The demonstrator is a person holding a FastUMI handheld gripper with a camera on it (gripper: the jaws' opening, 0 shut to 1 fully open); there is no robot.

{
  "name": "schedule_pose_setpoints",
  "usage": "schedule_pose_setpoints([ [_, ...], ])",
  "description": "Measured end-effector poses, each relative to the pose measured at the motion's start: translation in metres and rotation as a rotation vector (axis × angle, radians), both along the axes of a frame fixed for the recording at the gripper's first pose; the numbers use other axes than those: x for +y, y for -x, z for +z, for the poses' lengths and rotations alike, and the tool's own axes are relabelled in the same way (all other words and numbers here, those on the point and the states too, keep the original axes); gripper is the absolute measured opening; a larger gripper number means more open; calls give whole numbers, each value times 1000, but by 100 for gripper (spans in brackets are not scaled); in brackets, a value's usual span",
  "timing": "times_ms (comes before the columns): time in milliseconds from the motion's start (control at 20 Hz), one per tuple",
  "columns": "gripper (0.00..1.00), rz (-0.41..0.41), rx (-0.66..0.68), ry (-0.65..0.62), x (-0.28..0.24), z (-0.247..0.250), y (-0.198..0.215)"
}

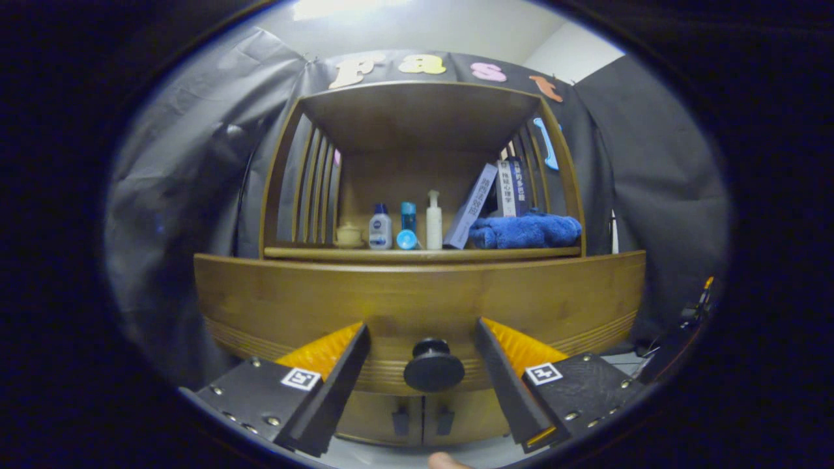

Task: Pull open the drawer, take out the items inside it, and place them on the countertop above the cabinet.

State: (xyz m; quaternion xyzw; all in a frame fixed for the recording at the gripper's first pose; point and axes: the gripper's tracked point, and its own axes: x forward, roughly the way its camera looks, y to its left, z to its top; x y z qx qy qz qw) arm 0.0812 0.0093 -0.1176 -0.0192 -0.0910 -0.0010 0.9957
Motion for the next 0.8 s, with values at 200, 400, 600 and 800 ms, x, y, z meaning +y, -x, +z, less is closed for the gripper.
schedule_pose_setpoints([
  [200, 99, 4, -12, -25, 0, 0, -20],
  [400, 99, 4, -38, -53, 0, 1, -39],
  [600, 99, 6, -55, -92, 1, 0, -54],
  [800, 99, 10, -84, -92, 2, 1, -70],
])
